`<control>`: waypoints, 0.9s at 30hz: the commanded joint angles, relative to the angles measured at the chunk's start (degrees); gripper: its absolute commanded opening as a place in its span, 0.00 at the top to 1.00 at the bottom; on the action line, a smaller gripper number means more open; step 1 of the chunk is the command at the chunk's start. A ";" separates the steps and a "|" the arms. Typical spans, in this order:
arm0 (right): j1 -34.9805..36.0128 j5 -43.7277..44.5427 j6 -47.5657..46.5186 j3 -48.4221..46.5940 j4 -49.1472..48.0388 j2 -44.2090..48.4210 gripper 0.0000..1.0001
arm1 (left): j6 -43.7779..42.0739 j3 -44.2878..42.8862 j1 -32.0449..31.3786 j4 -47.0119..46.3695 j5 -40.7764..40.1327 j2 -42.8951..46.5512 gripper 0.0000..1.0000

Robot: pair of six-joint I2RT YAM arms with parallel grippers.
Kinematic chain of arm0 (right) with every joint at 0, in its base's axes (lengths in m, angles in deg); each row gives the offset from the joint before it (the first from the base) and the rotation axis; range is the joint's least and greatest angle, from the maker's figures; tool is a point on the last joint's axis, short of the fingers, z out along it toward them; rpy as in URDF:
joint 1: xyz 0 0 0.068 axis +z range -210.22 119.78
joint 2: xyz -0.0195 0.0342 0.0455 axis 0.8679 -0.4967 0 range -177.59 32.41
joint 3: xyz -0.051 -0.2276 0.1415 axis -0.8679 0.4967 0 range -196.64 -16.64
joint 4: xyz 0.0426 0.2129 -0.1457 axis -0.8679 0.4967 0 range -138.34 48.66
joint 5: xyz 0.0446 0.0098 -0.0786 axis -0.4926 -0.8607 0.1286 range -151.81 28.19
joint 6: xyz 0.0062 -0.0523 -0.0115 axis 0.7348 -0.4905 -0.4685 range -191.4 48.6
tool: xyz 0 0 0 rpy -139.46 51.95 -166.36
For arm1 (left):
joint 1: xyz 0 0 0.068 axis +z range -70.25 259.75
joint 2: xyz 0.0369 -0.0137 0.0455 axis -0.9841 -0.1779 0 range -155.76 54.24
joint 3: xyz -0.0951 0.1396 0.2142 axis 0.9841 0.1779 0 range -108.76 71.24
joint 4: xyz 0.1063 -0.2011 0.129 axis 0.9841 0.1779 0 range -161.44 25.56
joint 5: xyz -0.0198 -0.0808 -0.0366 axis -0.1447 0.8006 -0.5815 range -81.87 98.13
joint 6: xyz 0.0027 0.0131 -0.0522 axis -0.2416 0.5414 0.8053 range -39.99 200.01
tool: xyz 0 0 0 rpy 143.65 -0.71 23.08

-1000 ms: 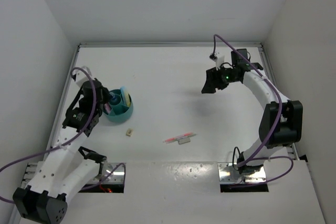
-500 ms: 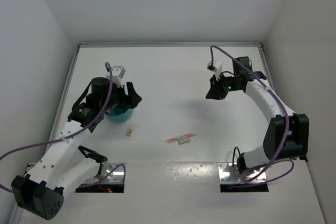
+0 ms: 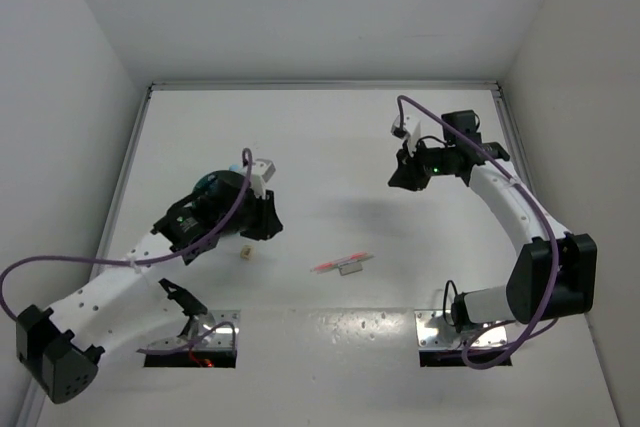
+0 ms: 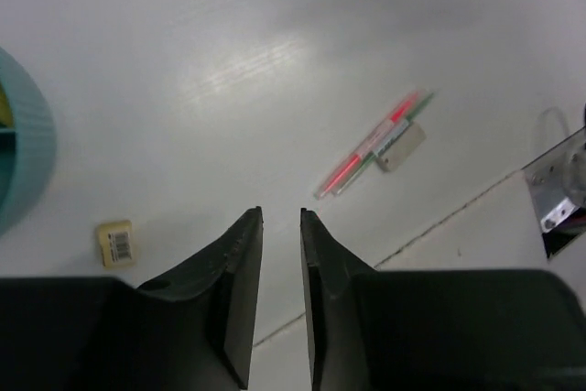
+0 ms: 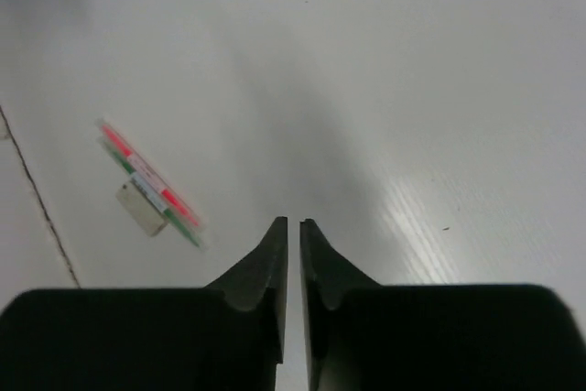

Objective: Sort the stationery into containers
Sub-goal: Pick up the stationery from the center of the board.

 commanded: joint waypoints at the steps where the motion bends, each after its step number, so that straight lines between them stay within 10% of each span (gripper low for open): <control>1: 0.91 -2.61 0.27 -1.67 -1.72 1.24 0.87 | 6.98 0.33 -5.89 5.33 -8.19 -2.77 0.70; 3: 0.91 -2.61 0.27 -1.05 -1.72 1.24 0.56 | 9.25 -1.68 -7.92 7.35 -11.08 -5.14 0.60; 6: 0.91 -1.11 0.27 -1.05 -1.72 1.24 0.40 | 13.39 -3.09 -11.79 11.47 -19.33 -11.21 0.53; 12: 0.91 -2.07 -2.53 -0.52 -0.41 1.24 0.40 | 12.45 -6.17 -12.59 14.04 -25.24 -21.58 0.34; 27: 0.91 -4.80 -7.63 1.59 -0.93 3.43 0.40 | 0.05 -13.82 -7.49 16.24 -23.05 -36.53 0.28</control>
